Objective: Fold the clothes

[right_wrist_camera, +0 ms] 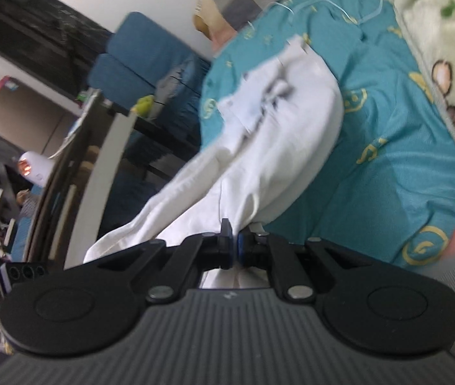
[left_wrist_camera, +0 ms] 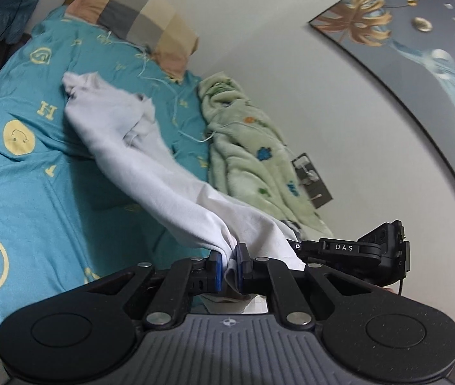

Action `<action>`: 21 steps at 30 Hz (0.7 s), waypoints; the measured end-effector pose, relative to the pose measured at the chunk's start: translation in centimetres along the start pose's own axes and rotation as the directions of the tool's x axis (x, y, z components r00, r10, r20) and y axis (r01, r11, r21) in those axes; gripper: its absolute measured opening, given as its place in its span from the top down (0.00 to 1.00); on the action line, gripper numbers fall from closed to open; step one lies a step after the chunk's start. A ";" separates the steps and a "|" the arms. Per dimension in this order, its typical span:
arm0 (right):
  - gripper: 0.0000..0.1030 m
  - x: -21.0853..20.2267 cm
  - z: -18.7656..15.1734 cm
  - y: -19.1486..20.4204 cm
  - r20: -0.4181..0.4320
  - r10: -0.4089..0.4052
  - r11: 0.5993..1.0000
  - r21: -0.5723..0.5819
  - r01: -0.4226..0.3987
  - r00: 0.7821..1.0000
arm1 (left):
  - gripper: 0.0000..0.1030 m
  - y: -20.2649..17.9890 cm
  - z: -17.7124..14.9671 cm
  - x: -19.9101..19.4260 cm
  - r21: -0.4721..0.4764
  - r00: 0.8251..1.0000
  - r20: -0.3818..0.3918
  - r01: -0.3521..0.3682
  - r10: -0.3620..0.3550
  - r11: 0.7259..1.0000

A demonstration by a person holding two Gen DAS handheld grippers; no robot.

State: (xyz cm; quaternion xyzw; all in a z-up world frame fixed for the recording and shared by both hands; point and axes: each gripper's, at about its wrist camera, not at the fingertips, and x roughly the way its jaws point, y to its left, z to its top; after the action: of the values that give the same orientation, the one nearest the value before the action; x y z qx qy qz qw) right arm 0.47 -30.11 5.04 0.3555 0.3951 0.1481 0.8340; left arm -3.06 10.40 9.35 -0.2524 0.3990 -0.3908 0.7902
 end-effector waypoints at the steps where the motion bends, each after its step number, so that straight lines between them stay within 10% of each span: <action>1: 0.94 -0.8 -0.6 0.2 0.007 0.008 1.000 -0.012 -0.008 1.000 | 0.92 -0.6 -0.8 -0.7 0.006 1.000 0.007 0.007 -0.007 1.000; 12: 0.94 -4.8 -4.9 0.1 0.028 0.056 0.997 -0.046 -0.055 0.998 | 0.91 -2.6 -5.5 -3.1 0.038 0.998 0.045 0.045 -0.047 0.998; 21: 0.94 -1.2 1.9 0.6 0.133 0.042 0.998 -0.053 -0.035 0.990 | 0.91 -0.4 2.9 1.7 0.080 0.990 0.134 -0.053 0.042 0.995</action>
State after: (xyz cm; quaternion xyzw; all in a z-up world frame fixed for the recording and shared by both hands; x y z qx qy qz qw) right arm 1.19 -31.24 6.92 0.3512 0.3273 0.1498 0.8643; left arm -0.16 9.06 10.47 -0.2348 0.3351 -0.3707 0.8338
